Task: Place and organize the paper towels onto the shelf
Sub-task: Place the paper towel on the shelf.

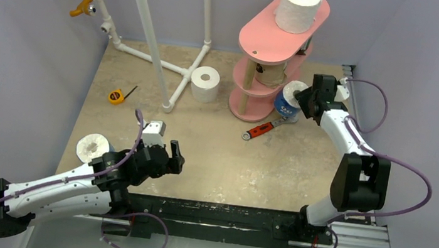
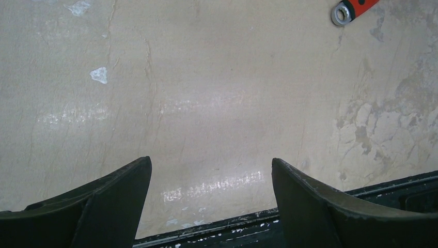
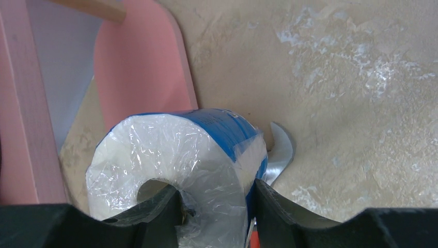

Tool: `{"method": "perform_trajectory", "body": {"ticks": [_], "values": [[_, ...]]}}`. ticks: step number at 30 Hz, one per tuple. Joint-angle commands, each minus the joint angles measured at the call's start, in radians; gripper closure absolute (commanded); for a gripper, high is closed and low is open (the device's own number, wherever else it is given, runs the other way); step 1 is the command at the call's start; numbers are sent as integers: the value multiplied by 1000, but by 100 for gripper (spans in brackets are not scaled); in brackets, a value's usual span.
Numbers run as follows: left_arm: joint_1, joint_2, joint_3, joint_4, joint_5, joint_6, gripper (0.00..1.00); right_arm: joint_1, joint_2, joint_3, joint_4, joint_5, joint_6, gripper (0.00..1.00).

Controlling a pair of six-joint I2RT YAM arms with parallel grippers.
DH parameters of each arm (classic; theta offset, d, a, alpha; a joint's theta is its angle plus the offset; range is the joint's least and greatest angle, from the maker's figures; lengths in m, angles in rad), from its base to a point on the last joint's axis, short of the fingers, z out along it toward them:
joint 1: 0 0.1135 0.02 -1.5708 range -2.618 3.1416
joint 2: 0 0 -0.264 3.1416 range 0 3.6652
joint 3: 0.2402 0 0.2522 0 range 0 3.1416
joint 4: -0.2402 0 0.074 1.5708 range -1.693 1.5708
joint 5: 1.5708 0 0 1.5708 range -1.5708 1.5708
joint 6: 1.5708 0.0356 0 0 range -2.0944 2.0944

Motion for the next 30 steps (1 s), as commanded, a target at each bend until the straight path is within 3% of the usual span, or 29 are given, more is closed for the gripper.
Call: {"method": "perform_trajectory", "body": {"ticks": [1, 13, 30], "values": [[-2, 11, 18, 15, 1, -21, 15, -28, 38, 102, 88, -19, 91, 62], [-2, 105, 43, 38, 9, -38, 15, -38, 216, 281, 72, -45, 132, 60], [-2, 205, 87, 53, -10, -29, 15, -41, 315, 351, 101, -92, 125, 58]]}}
